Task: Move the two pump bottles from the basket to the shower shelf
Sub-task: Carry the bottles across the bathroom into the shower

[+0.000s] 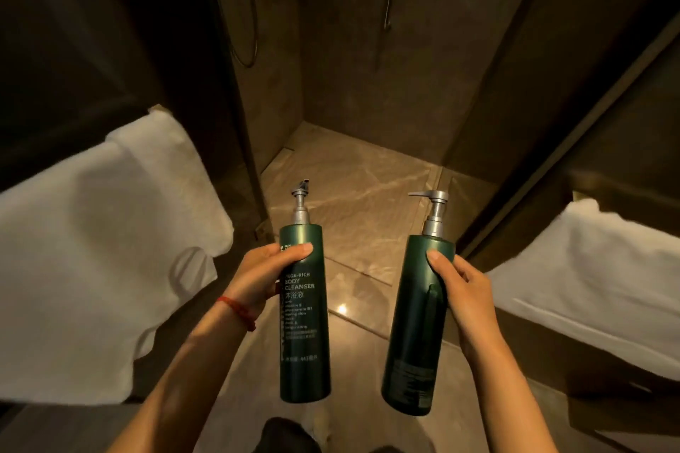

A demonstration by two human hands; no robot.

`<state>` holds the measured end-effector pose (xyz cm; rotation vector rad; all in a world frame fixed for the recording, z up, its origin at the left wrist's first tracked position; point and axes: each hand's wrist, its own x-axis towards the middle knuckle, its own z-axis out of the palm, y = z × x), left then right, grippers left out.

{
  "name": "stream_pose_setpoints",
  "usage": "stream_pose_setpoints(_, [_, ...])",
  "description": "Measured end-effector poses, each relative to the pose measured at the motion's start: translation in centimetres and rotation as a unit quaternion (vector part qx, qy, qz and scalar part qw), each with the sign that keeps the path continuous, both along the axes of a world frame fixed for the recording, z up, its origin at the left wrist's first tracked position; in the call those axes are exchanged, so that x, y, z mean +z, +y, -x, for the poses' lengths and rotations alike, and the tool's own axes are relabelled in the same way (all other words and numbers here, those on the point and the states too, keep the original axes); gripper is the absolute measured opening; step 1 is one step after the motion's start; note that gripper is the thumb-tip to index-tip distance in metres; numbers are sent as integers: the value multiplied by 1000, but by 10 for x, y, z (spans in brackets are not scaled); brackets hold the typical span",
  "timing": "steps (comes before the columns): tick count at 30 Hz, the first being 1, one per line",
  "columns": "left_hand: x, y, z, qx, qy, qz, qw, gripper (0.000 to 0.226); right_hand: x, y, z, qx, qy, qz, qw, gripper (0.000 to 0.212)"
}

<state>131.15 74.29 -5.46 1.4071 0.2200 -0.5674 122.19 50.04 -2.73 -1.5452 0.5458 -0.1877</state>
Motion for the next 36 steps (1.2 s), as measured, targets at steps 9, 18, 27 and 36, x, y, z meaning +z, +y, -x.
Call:
stream_pose_setpoints(9, [3,-50,-188,-15,4,-33,999,39,-1,-44,-179,2,-5,3,1000,24])
stream_pose_setpoints(18, [12,-112,-366,26,7,-27,999,23,7,-103,-370,17,-29,-6,999,16])
stream_pose_setpoints(27, [16,-140,-524,46,11,0,999,34,10,-131,-534,31,-22,10,999,8])
stream_pose_setpoints(36, [22,-157,-701,60,-11,-12,998,13,18,-143,-716,34,-50,12,998,8])
